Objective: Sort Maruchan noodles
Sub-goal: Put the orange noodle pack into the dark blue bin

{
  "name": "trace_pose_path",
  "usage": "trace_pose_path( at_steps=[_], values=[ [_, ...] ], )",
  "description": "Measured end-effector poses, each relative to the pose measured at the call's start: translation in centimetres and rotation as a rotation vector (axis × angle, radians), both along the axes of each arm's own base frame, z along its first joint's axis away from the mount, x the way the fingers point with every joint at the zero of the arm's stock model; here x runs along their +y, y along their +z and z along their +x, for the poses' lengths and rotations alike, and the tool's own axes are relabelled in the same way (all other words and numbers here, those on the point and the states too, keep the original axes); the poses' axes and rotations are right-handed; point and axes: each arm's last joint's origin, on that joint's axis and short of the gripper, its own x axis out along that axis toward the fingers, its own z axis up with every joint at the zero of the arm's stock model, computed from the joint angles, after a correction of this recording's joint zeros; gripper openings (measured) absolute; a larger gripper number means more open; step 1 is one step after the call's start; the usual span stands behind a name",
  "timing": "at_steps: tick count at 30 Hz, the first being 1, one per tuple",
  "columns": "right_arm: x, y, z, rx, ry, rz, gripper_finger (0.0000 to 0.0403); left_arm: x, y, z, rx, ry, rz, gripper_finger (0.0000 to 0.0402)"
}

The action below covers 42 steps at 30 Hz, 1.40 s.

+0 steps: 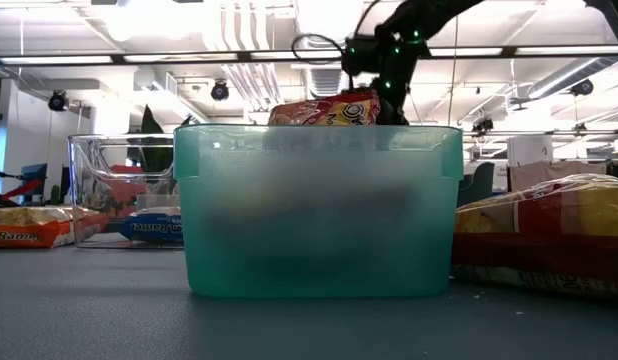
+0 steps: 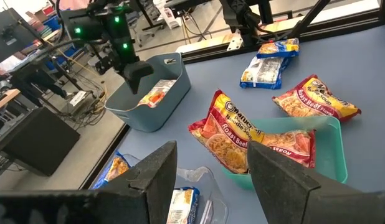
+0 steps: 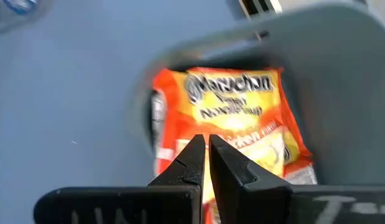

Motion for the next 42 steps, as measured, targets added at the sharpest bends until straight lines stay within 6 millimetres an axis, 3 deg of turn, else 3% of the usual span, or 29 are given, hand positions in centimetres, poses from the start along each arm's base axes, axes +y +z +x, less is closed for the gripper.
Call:
trace_pose_path(
  at_steps=[12, 23, 38, 42],
  values=[
    [1.9, 3.5, -1.1, -0.135, -0.016, -0.048, 0.0012, 0.0, 0.0, 0.2, -0.031, 0.012, -0.019, 0.0178],
    [2.6, -3.2, -2.5, -0.063, -0.056, 0.012, 0.0012, 0.0, 0.1, 0.4, -0.048, 0.016, -0.023, 0.0178],
    [2.7, -6.3, -3.1, -0.082, -0.096, 0.012, 0.0012, 0.1, 0.1, 0.7, -0.07, 0.029, -0.028, 0.0178],
    [2.6, -6.7, -3.5, -0.021, -0.141, -0.061, 0.0012, 0.1, 0.1, 0.7, -0.07, 0.03, -0.028, 0.0178]
  ],
)
